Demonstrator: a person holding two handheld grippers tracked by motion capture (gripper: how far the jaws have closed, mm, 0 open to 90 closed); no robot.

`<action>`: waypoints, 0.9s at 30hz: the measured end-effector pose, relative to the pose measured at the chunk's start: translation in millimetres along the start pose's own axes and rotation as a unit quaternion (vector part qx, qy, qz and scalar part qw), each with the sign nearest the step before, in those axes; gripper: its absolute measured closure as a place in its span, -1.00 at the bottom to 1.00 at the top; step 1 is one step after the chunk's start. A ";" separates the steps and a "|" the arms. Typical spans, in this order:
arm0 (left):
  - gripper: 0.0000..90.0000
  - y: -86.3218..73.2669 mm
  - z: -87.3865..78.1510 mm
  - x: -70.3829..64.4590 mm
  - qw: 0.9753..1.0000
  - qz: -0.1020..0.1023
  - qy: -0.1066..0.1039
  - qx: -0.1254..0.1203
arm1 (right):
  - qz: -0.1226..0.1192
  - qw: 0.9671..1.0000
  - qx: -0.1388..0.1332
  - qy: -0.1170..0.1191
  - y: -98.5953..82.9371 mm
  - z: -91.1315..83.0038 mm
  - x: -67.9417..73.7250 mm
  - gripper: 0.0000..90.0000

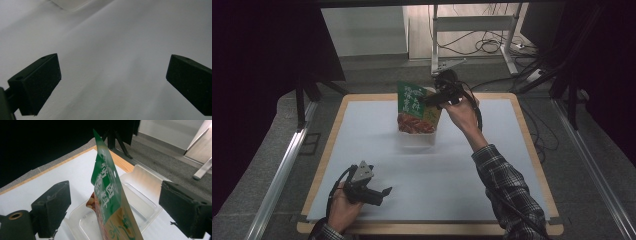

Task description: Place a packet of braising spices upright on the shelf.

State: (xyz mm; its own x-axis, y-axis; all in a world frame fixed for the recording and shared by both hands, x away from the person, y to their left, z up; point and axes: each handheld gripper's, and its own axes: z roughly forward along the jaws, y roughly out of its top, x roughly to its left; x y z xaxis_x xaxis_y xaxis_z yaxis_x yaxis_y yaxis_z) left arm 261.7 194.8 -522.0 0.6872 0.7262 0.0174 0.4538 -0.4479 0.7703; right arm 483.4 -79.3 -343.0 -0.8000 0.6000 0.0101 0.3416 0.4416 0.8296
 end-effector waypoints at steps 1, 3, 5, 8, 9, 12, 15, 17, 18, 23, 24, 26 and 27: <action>-1.00 0.0 0.1 -0.1 1.000 0.000 0.000 0.000 | -0.001 1.000 0.000 0.001 -0.3 -1.1 0.3 -0.78; -1.00 0.0 0.1 -0.1 1.000 0.000 0.000 0.000 | -0.004 1.000 0.001 0.003 -1.2 -3.6 1.1 -0.80; -1.00 0.0 0.3 -0.1 1.000 0.001 0.000 0.001 | -0.010 1.000 -0.002 0.001 -2.0 -6.1 1.8 -0.82; -1.00 0.1 0.4 -0.2 1.000 0.001 -0.001 0.002 | -0.015 1.000 -0.003 0.000 -3.5 -8.6 2.5 -0.86; -1.00 0.0 0.5 -0.2 1.000 0.001 -0.001 0.002 | -0.015 1.000 -0.004 0.000 -4.3 -9.9 2.5 -0.87; -1.00 0.0 0.5 -0.2 1.000 0.001 -0.001 0.002 | -0.015 1.000 -0.006 -0.001 -6.4 -12.4 2.2 -0.90; -1.00 0.0 0.5 -0.1 1.000 0.001 -0.001 0.002 | -0.018 1.000 -0.002 0.005 -9.0 -14.0 1.4 -0.96; -1.00 -0.1 0.8 -0.1 1.000 0.001 -0.002 0.003 | -0.024 1.000 -0.003 0.008 -10.5 -14.3 0.9 -1.00; -1.00 -0.1 0.9 -0.1 1.000 0.001 -0.002 0.004 | -0.027 1.000 -0.002 0.006 -11.3 -14.6 1.1 -1.00; -1.00 -0.2 0.9 -0.2 1.000 0.000 -0.001 0.003 | -0.031 0.999 0.008 -0.002 -17.3 -17.0 3.9 -1.00; -1.00 -0.2 0.9 -0.1 1.000 0.000 -0.001 0.003 | -0.031 0.999 0.008 -0.002 -17.3 -17.0 3.9 -1.00; -1.00 -0.2 0.8 -0.1 1.000 0.000 -0.001 0.003 | -0.031 0.999 0.009 -0.003 -19.7 -18.1 5.2 -1.00; -1.00 -0.2 0.7 -0.1 1.000 0.000 -0.001 0.003 | -0.027 1.000 0.010 -0.004 -21.1 -19.0 5.9 -1.00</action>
State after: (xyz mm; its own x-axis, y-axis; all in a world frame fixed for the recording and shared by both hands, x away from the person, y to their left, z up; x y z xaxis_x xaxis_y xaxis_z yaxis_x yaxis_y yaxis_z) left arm 262.0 194.4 -522.6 0.6889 0.7247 0.0160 0.4569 -0.4513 0.7665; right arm 462.1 -97.7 -349.8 -0.8138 0.5798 -0.0395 0.3074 0.4872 0.8174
